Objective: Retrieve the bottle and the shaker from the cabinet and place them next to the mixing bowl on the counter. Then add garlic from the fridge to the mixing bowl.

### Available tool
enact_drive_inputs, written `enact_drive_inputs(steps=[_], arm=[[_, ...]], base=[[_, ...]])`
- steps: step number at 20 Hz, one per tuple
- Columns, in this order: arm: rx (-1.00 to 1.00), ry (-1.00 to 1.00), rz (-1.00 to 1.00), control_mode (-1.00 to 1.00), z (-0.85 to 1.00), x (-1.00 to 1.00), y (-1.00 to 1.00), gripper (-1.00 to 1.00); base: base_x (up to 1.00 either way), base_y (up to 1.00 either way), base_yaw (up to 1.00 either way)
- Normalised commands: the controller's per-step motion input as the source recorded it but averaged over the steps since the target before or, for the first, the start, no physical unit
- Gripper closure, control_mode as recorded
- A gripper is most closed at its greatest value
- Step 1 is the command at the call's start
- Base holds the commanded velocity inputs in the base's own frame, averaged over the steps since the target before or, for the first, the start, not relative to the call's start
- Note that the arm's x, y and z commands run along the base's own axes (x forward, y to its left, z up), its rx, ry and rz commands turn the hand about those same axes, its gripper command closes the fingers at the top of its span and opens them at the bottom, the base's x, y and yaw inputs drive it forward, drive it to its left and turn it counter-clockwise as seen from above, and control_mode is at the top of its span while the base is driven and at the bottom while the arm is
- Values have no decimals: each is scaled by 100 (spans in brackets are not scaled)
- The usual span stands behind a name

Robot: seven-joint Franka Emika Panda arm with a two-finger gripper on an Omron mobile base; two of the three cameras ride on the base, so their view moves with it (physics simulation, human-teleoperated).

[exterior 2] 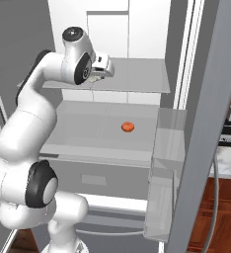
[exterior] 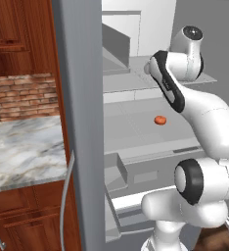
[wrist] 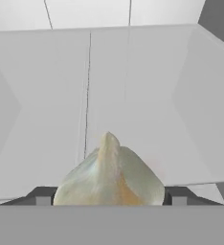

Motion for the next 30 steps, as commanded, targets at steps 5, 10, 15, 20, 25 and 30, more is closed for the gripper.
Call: enact_drive_inputs(steps=[5, 10, 15, 20, 25, 30], arm=[[0, 0, 0, -100, 34, -99, 25, 100], [0, 9, 0, -100, 17, -100, 26, 100], [0, 21, 0, -100, -1, -100, 3, 100], [0, 22, 0, -100, -1, -88, 4, 100], [0, 18, 0, -100, -13, -89, 5, 100], [0, 11, 1, -100, -15, -77, 1, 100]], base=[[0, 0, 0], [0, 0, 0], [0, 0, 0], [0, 0, 0], [0, 0, 0], [0, 0, 0]])
